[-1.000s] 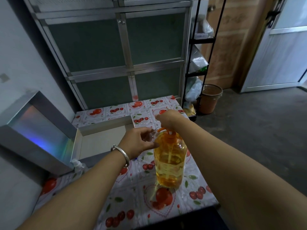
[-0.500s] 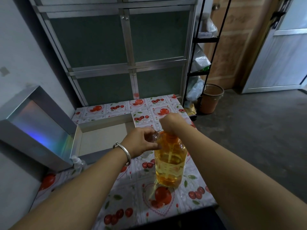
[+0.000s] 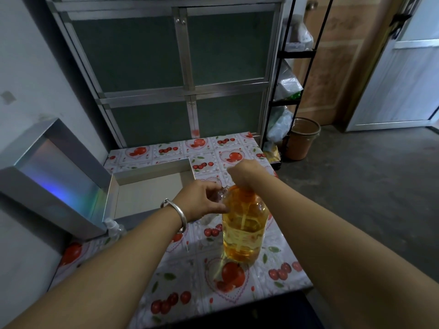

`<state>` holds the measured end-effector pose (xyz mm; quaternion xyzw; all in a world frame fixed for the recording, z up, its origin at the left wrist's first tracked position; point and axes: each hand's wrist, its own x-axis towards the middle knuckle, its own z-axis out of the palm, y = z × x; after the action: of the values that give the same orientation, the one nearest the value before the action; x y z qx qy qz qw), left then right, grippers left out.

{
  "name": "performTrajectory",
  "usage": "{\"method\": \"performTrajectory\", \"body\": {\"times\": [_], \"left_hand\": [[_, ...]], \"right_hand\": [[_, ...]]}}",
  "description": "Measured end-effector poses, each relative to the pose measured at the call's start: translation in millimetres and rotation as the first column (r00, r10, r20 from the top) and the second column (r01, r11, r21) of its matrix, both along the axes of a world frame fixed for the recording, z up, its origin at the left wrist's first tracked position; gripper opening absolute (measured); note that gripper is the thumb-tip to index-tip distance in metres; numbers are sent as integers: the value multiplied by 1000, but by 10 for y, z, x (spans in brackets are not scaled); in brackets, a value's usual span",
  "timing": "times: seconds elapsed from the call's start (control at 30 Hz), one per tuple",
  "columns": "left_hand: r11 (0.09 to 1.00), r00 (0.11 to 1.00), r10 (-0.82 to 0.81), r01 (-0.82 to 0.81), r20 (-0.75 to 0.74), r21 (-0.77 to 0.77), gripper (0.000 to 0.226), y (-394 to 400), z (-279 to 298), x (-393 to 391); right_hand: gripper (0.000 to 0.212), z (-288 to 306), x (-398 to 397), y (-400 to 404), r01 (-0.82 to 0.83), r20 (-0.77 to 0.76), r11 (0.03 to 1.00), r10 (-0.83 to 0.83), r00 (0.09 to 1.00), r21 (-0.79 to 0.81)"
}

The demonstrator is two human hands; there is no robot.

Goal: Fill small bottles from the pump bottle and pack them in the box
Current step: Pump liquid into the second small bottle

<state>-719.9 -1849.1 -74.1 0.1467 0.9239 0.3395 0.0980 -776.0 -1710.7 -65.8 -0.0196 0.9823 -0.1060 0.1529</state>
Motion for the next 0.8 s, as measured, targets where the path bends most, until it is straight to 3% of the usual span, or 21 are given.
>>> {"method": "performTrajectory", "body": {"times": [0.13, 0.23, 0.3, 0.5, 0.63, 0.73, 0.8], "left_hand": [[1000, 1000, 16, -16, 2, 3, 34, -23, 14, 12], [1000, 1000, 11, -11, -3, 5, 32, -31, 23, -11], [1000, 1000, 0, 0, 2, 5, 33, -19, 23, -3], [1000, 999, -23, 24, 30, -10, 29, 9, 41, 25], [1000, 1000, -23, 23, 21, -10, 30, 22, 53, 4], [999, 999, -26, 27, 23, -26, 31, 45, 60, 8], [999, 999, -27, 29, 35, -35, 30, 50, 52, 9]], "right_hand": [[61, 74, -57, -19, -71, 15, 997, 71, 997, 5], [43, 55, -6, -28, -47, 11, 996, 47, 999, 73], [37, -21, 14, 11, 42, -27, 999, -42, 999, -19], [54, 42, -44, -51, 80, 51, 993, -76, 996, -84], [36, -49, -59, -12, 103, 9, 993, -103, 995, -63], [36, -94, -70, 14, 137, -26, 982, -141, 990, -129], [40, -15, -20, -13, 130, 45, 977, -124, 991, -169]]}}
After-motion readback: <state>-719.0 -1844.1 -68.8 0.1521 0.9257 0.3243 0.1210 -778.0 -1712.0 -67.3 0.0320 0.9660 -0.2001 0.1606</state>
